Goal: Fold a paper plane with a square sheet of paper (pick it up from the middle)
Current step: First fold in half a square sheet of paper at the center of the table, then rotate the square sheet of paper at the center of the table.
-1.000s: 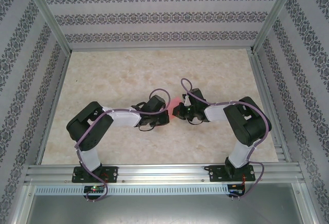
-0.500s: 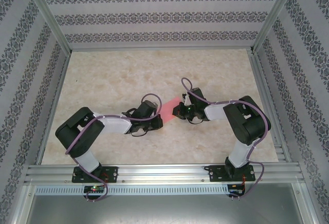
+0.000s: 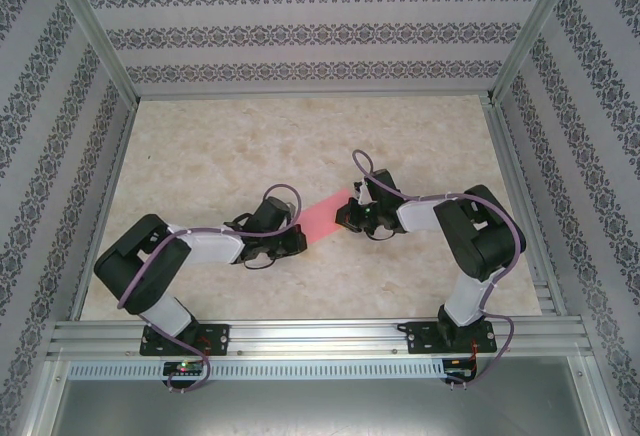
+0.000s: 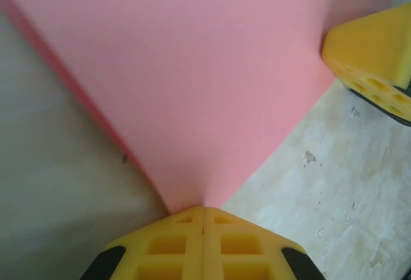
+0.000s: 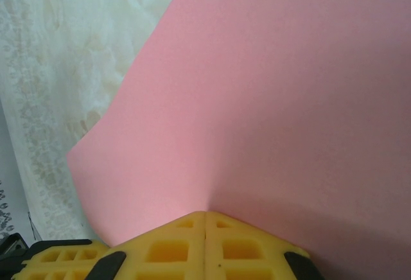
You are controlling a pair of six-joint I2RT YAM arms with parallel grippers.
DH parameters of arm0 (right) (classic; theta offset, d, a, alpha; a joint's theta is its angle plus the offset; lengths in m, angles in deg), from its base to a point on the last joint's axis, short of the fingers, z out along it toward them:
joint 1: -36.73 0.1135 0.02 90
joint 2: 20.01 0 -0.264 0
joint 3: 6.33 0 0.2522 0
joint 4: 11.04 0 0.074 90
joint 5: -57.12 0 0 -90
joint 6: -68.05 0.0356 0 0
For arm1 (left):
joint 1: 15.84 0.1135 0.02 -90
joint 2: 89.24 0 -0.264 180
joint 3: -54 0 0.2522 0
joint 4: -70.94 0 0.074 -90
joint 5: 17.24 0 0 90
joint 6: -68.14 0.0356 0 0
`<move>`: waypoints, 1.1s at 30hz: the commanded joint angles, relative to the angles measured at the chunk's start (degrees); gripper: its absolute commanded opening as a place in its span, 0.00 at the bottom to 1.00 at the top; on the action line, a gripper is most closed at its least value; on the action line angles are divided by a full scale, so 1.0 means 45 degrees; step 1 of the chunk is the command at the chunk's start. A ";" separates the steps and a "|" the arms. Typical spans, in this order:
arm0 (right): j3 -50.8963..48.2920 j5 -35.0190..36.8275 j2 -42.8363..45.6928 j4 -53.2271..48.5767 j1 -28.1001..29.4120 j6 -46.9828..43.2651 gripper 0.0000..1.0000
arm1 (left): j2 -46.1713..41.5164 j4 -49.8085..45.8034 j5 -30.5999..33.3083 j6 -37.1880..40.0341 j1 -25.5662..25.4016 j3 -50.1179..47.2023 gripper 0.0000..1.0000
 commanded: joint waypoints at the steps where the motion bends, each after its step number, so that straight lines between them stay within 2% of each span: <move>1: -0.0190 0.1647 -0.1061 -0.1422 -0.0010 -0.0696 0.00 | -0.0205 -0.2684 0.0513 0.0390 0.0688 -0.0640 0.00; 5: 0.0308 0.1546 -0.0744 -0.1942 0.0039 -0.0935 0.00 | -0.1330 -0.3477 0.0353 0.0608 0.1012 -0.0159 0.02; 8: 0.1116 0.1704 -0.0024 -0.2735 0.0300 -0.1171 0.00 | -0.2509 -0.4760 0.0835 0.0983 0.1146 0.0690 0.10; 11: 0.2261 0.2338 0.0596 -0.3916 0.0813 -0.1540 0.00 | -0.3475 -0.5827 0.1560 0.1402 0.1421 0.1499 0.24; 13: 0.3013 0.3301 0.0816 -0.4737 0.1276 -0.1701 0.00 | -0.3914 -0.6261 0.1927 0.1552 0.1725 0.1883 0.37; 15: 0.3479 0.4359 0.0883 -0.5228 0.1727 -0.1675 0.00 | -0.4175 -0.6418 0.1954 0.1553 0.2111 0.2086 0.45; 19: 0.4574 0.6820 0.0444 -0.6651 0.2463 -0.1094 0.17 | -0.4276 -0.6773 0.2018 0.1749 0.2830 0.2392 0.62; 24: 0.5739 0.9078 -0.0366 -0.7907 0.3021 -0.0051 0.38 | -0.3962 -0.6928 0.2082 0.2248 0.3666 0.2536 0.79; 28: 0.6809 0.9661 -0.1381 -0.8644 0.3074 0.0331 0.49 | -0.3719 -0.6709 0.2130 0.2624 0.4287 0.2434 0.92; 33: 0.7808 0.9656 -0.2497 -0.9167 0.3247 0.0352 0.56 | -0.3419 -0.6219 0.1872 0.2920 0.5035 0.2165 1.00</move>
